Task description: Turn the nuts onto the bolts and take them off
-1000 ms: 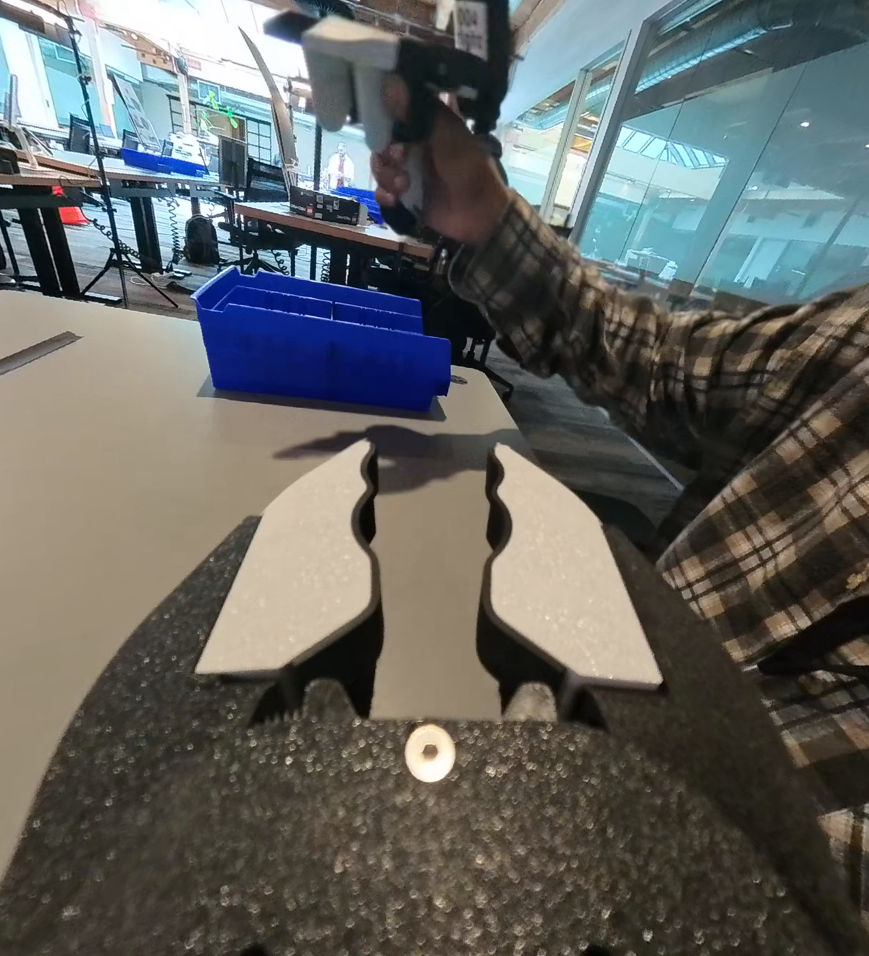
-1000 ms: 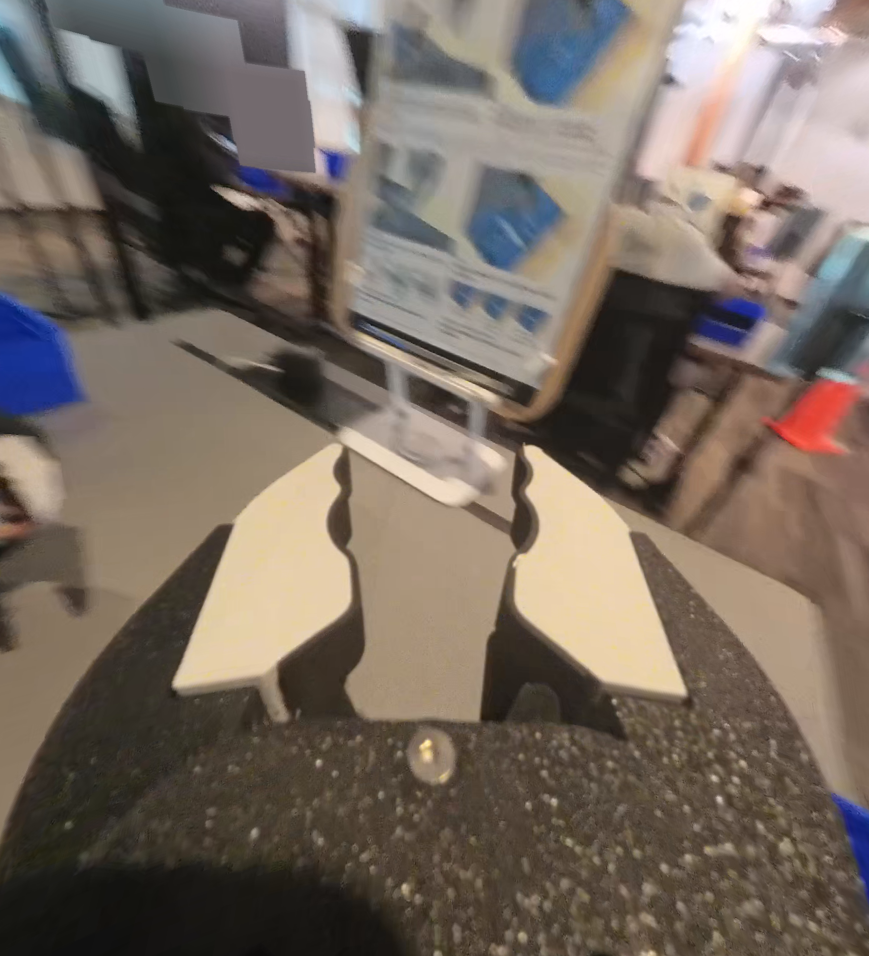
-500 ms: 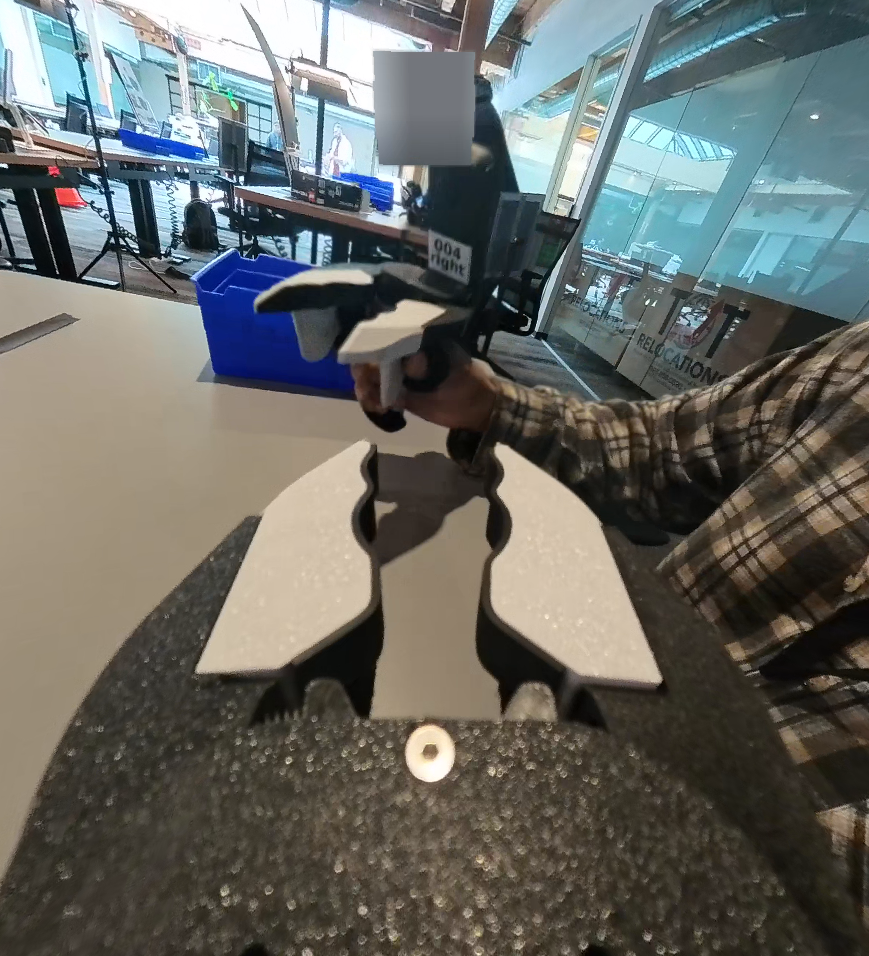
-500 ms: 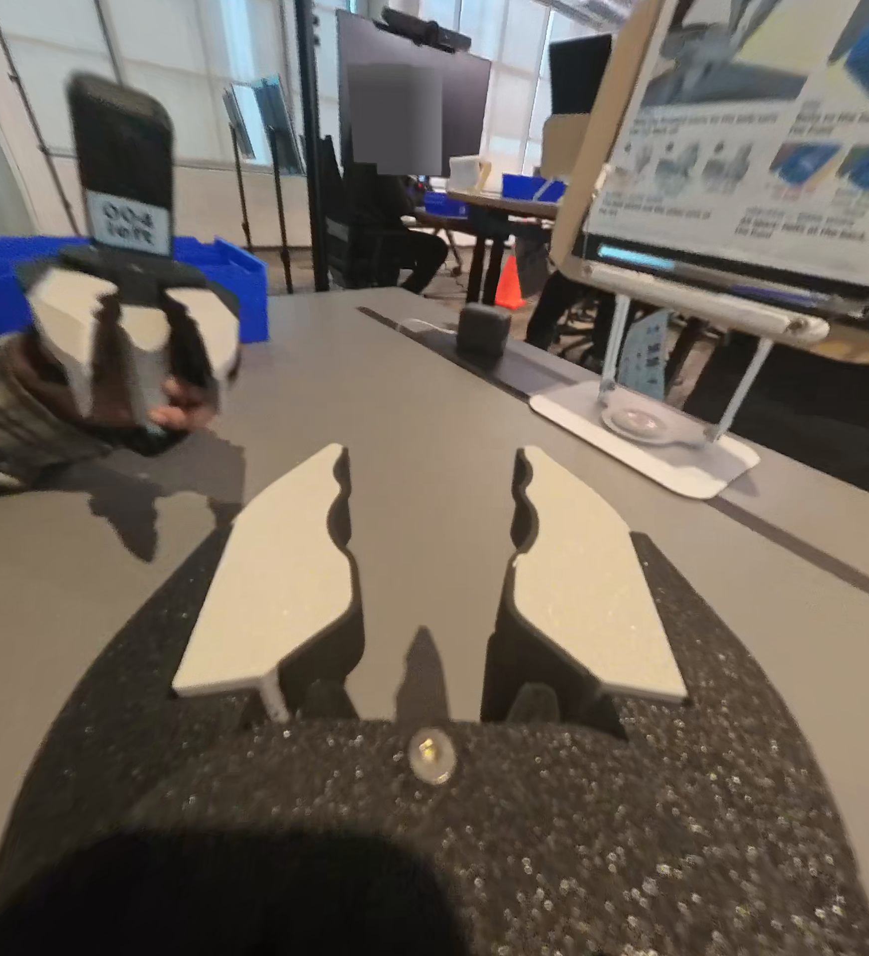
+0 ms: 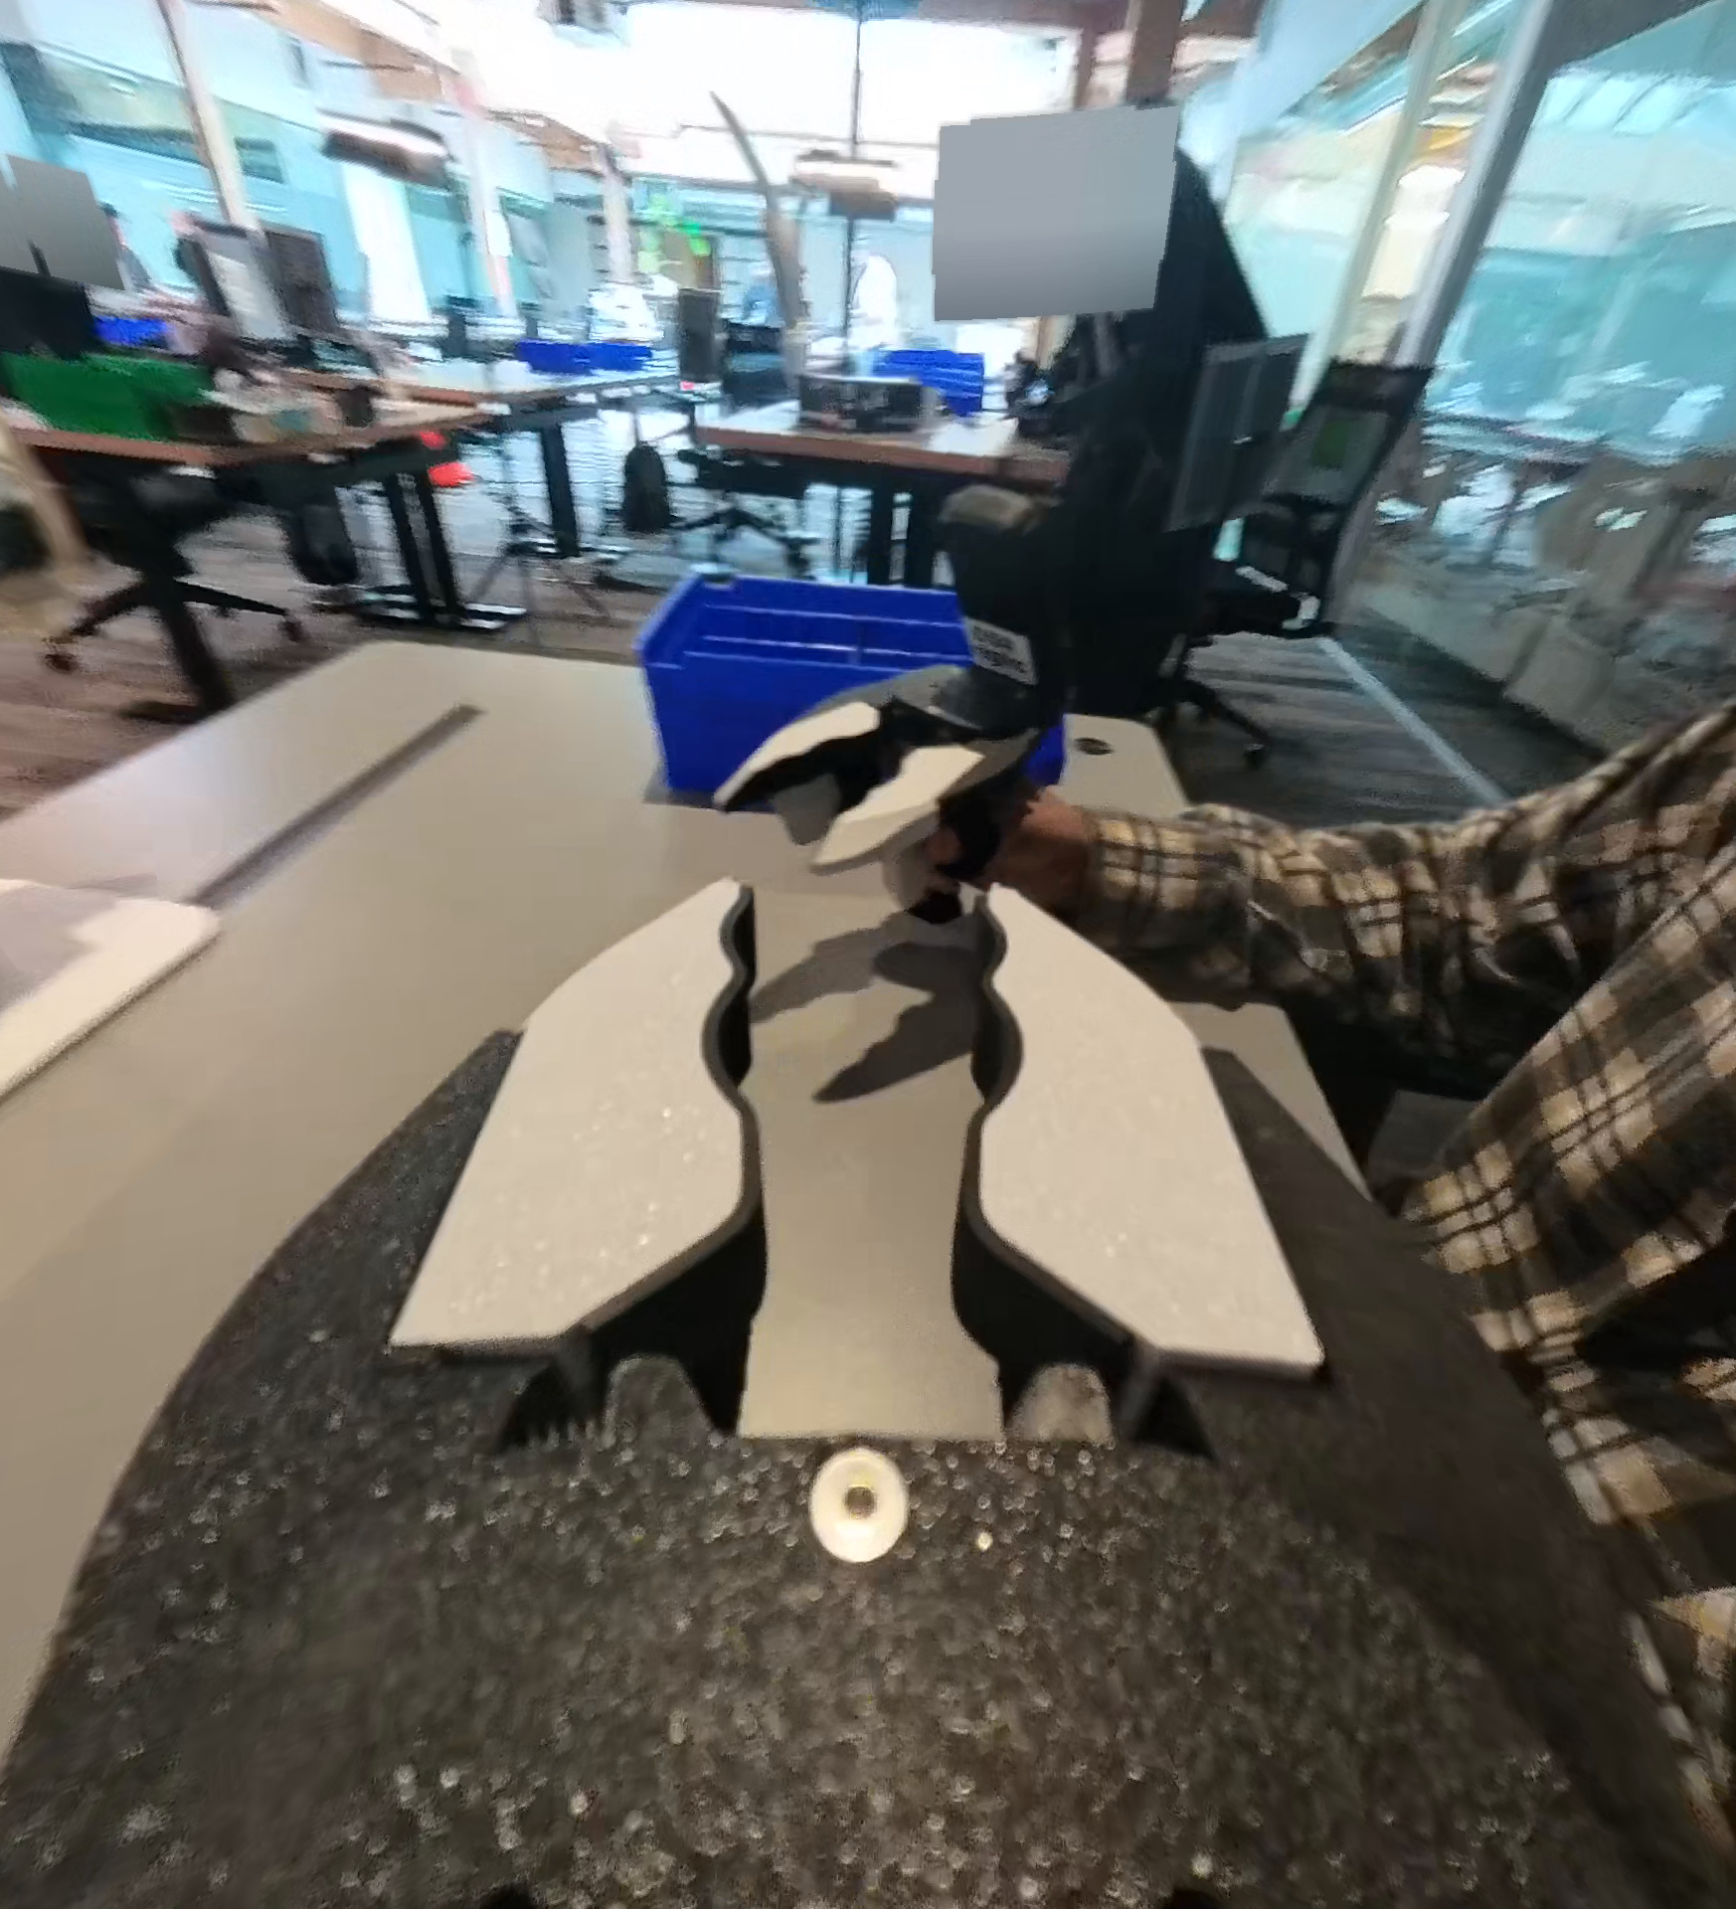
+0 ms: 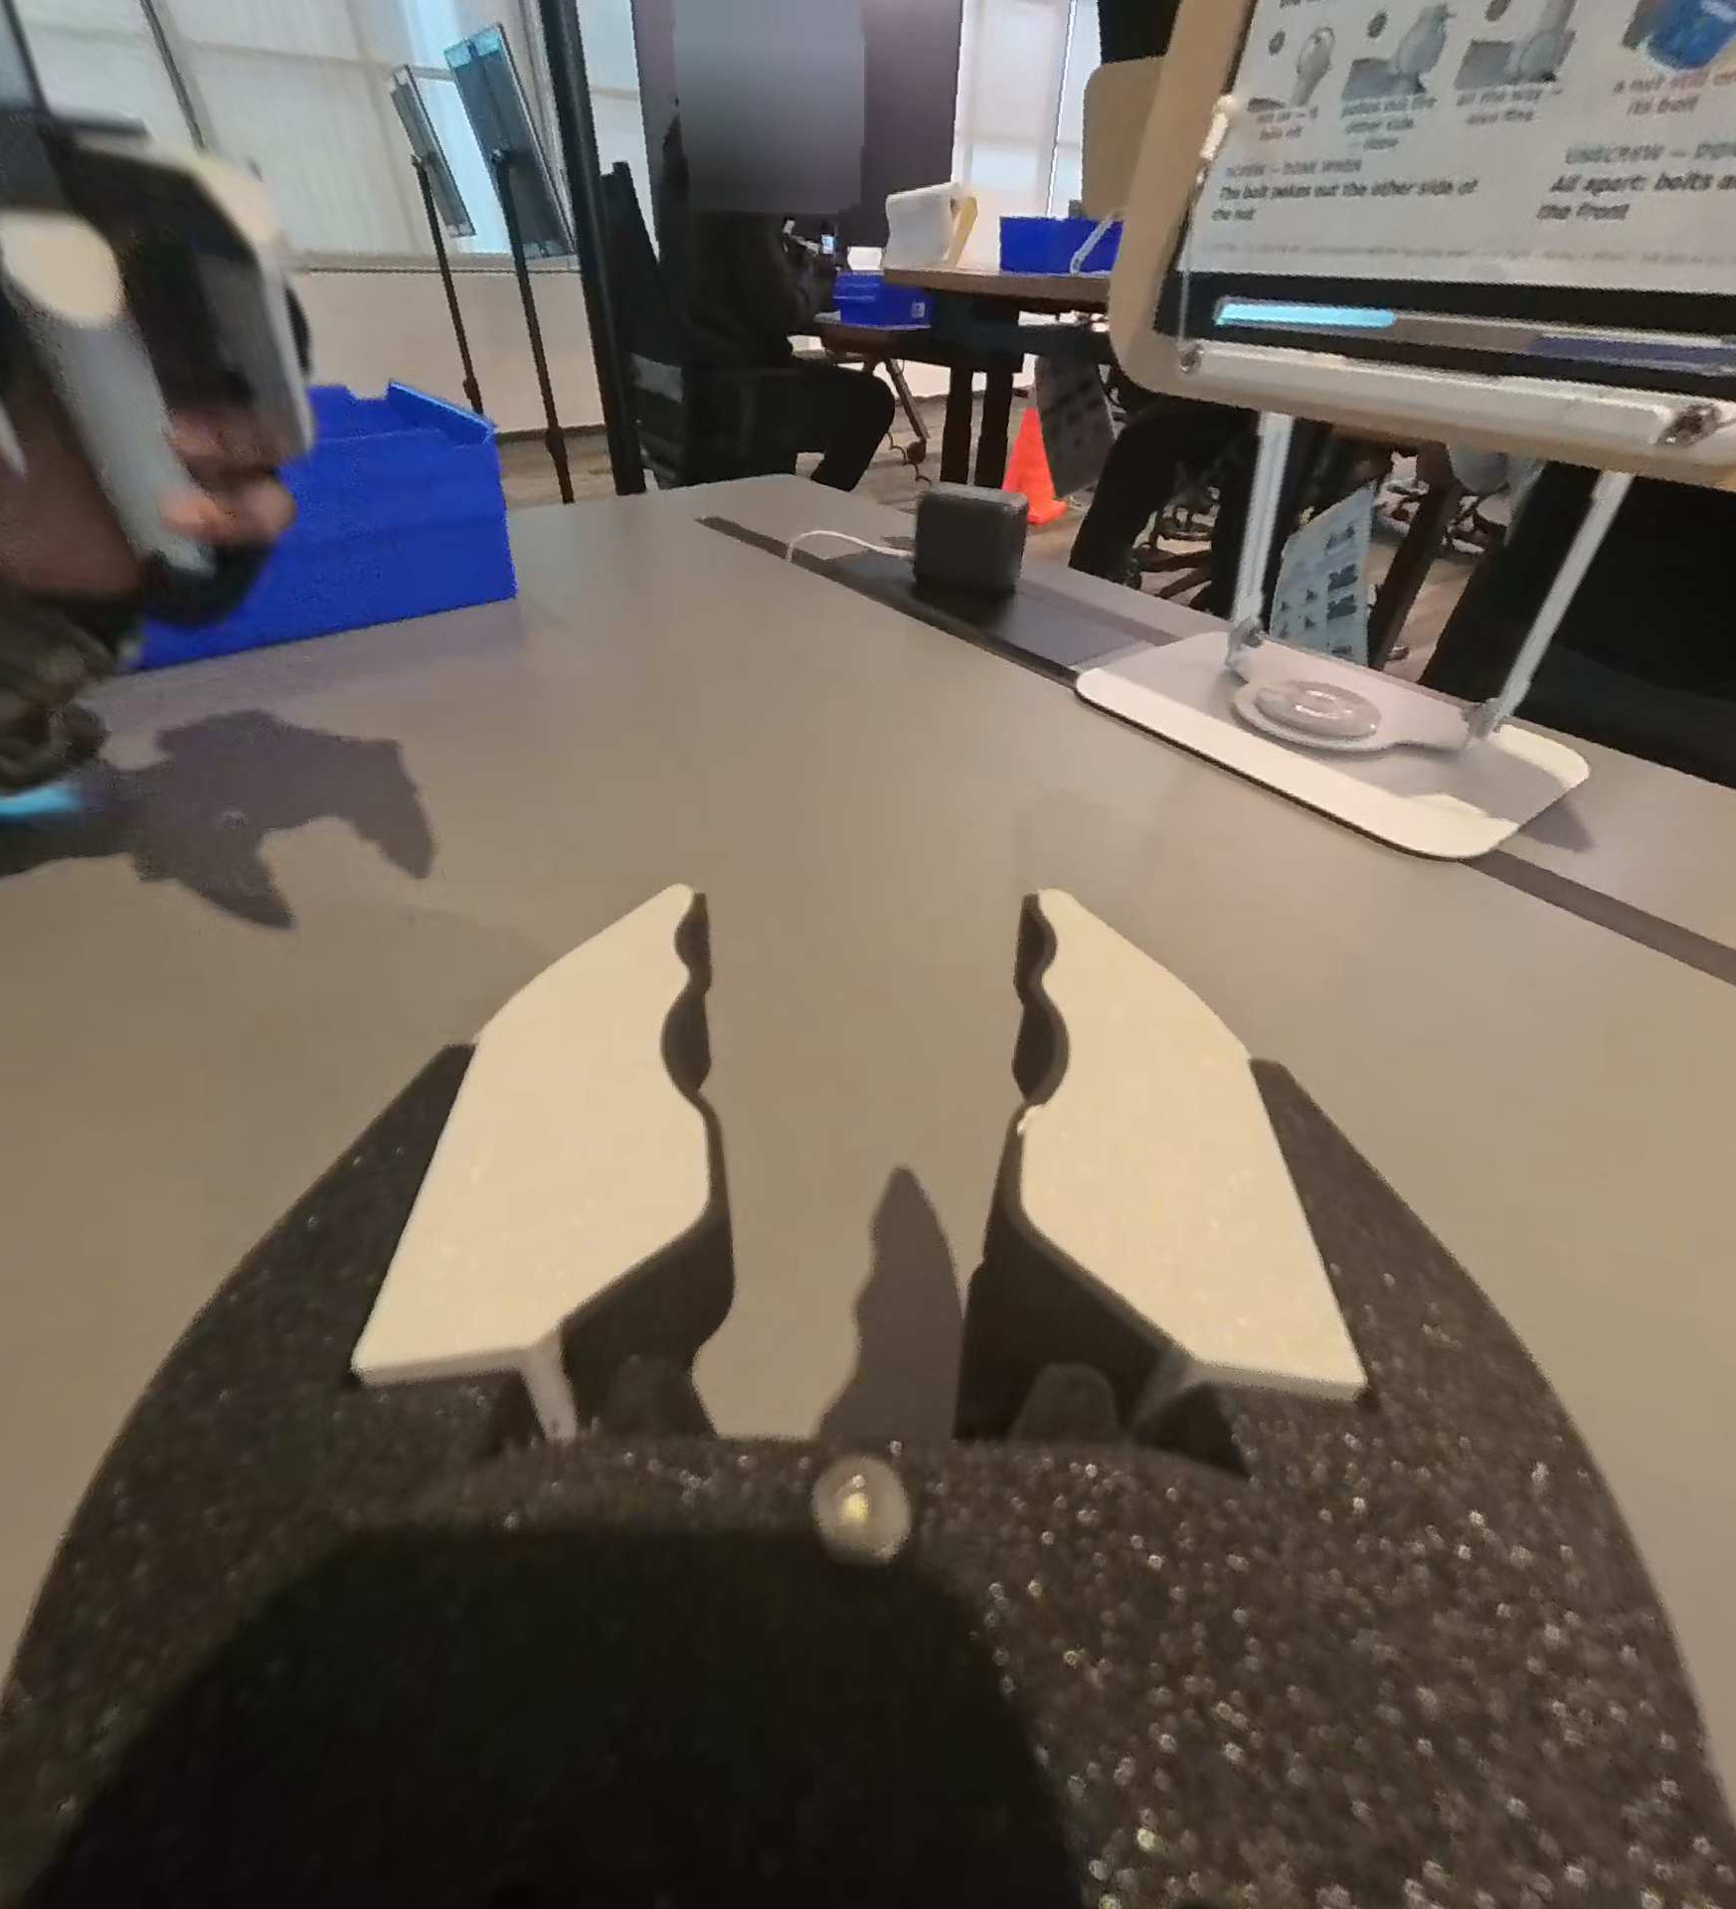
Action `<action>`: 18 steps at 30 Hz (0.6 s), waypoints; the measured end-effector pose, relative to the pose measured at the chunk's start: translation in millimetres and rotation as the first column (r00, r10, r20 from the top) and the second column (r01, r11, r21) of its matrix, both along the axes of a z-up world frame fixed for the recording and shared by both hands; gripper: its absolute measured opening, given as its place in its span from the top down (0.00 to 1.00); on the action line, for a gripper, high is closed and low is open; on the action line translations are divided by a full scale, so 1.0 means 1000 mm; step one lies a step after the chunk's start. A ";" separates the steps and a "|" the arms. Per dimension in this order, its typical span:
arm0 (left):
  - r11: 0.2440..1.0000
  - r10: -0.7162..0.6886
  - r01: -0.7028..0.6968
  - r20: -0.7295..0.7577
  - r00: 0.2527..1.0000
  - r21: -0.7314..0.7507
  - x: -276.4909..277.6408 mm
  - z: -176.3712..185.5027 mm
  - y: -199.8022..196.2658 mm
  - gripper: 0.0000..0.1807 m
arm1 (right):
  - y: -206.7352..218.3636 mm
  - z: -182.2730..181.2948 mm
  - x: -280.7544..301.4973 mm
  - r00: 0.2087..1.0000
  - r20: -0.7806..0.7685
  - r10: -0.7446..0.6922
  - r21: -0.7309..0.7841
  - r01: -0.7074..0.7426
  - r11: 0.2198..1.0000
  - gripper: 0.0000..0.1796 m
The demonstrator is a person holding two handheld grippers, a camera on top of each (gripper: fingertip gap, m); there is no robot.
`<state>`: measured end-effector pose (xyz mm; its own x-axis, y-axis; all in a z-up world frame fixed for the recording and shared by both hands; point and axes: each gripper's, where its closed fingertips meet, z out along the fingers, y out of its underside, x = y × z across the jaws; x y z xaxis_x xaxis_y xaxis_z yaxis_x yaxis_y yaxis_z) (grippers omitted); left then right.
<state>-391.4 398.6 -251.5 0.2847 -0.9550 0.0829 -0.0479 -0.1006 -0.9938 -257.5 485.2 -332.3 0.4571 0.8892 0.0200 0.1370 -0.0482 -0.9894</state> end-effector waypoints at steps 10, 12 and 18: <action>0.790 0.598 -0.587 -0.430 0.676 0.177 -0.252 0.052 -0.016 0.78 | -0.018 0.002 -0.016 0.997 0.028 0.075 0.008 -0.075 0.997 0.68; 0.726 0.622 -0.665 -0.577 0.529 0.174 -0.311 0.032 -0.033 0.77 | -0.021 0.003 -0.018 0.996 0.021 0.088 0.002 -0.088 0.996 0.69; 0.620 0.398 -0.780 -0.889 0.227 0.078 -0.427 -0.065 -0.098 0.81 | -0.024 0.001 -0.022 0.994 0.021 0.110 -0.009 -0.110 0.994 0.69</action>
